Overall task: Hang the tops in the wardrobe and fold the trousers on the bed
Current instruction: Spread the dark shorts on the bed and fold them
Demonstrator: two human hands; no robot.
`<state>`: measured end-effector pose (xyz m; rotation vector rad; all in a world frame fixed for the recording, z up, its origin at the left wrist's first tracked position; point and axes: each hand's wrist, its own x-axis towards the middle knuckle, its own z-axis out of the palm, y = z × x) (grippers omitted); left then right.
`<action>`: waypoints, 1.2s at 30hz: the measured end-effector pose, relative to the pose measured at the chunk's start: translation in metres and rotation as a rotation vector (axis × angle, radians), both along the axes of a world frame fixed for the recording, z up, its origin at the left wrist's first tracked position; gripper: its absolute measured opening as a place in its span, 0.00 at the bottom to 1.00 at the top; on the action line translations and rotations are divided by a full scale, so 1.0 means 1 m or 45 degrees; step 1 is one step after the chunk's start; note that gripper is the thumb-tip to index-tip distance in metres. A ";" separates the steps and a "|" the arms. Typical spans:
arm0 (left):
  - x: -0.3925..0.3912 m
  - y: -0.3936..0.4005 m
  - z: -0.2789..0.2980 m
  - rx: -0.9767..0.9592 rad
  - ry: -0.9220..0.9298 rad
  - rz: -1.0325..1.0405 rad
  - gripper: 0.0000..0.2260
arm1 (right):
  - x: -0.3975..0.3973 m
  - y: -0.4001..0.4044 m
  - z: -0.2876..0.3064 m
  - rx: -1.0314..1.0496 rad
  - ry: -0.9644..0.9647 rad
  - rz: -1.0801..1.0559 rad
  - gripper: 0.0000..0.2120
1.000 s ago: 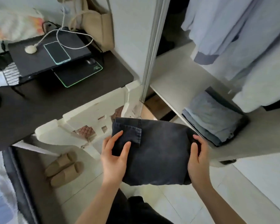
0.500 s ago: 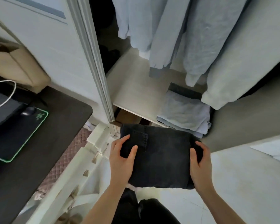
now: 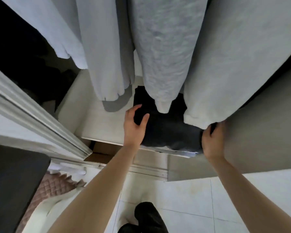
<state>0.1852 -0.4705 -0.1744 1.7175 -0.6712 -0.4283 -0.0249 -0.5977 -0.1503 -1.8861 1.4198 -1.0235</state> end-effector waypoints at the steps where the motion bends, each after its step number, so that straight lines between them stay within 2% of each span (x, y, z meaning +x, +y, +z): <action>1: 0.007 -0.026 -0.026 0.156 0.019 -0.101 0.22 | 0.000 -0.020 -0.024 0.072 0.124 -0.024 0.18; 4: 0.020 -0.030 -0.063 0.713 0.179 -0.366 0.35 | 0.000 -0.025 -0.056 0.397 0.549 0.047 0.24; 6: 0.016 -0.025 -0.078 0.836 0.234 -0.401 0.34 | -0.001 -0.020 -0.064 0.584 0.627 0.072 0.27; 8: 0.009 -0.016 -0.087 0.787 0.255 -0.374 0.32 | -0.006 -0.008 -0.065 0.522 0.724 0.109 0.28; 10: 0.006 -0.011 -0.089 0.747 0.183 -0.354 0.31 | -0.009 0.006 -0.060 0.220 0.961 0.126 0.31; 12: 0.008 -0.007 -0.092 0.777 -0.061 -0.366 0.34 | -0.010 0.018 -0.059 -0.051 1.193 0.223 0.35; 15: 0.006 -0.004 -0.093 0.998 -0.747 -0.463 0.41 | -0.003 0.024 -0.064 -0.326 1.387 0.437 0.37; 17: 0.000 -0.012 -0.091 0.939 -1.128 -0.607 0.38 | 0.004 0.021 -0.071 -0.427 1.481 0.529 0.36; 19: -0.009 -0.025 -0.088 0.849 -1.302 -0.726 0.33 | 0.007 0.017 -0.076 -0.383 1.617 0.627 0.41; 21: -0.014 -0.035 -0.093 0.948 -1.305 -0.814 0.32 | 0.004 0.010 -0.084 -0.290 1.672 0.669 0.43; 23: -0.014 -0.039 -0.096 1.029 -1.313 -0.855 0.31 | 0.001 0.006 -0.085 -0.295 1.668 0.679 0.40; 28: -0.015 -0.020 -0.094 0.644 -1.427 -0.727 0.23 | -0.007 0.004 -0.084 -0.489 1.393 0.617 0.36; 30: -0.018 -0.015 -0.095 0.683 -1.405 -0.744 0.25 | -0.016 0.006 -0.086 -0.517 1.374 0.601 0.32; 33: -0.027 -0.012 -0.102 0.789 -1.264 -0.894 0.28 | -0.026 0.018 -0.094 -0.403 1.420 0.581 0.30; 36: -0.030 -0.005 -0.111 0.916 -1.300 -0.890 0.31 | -0.028 0.026 -0.101 -0.257 1.514 0.649 0.36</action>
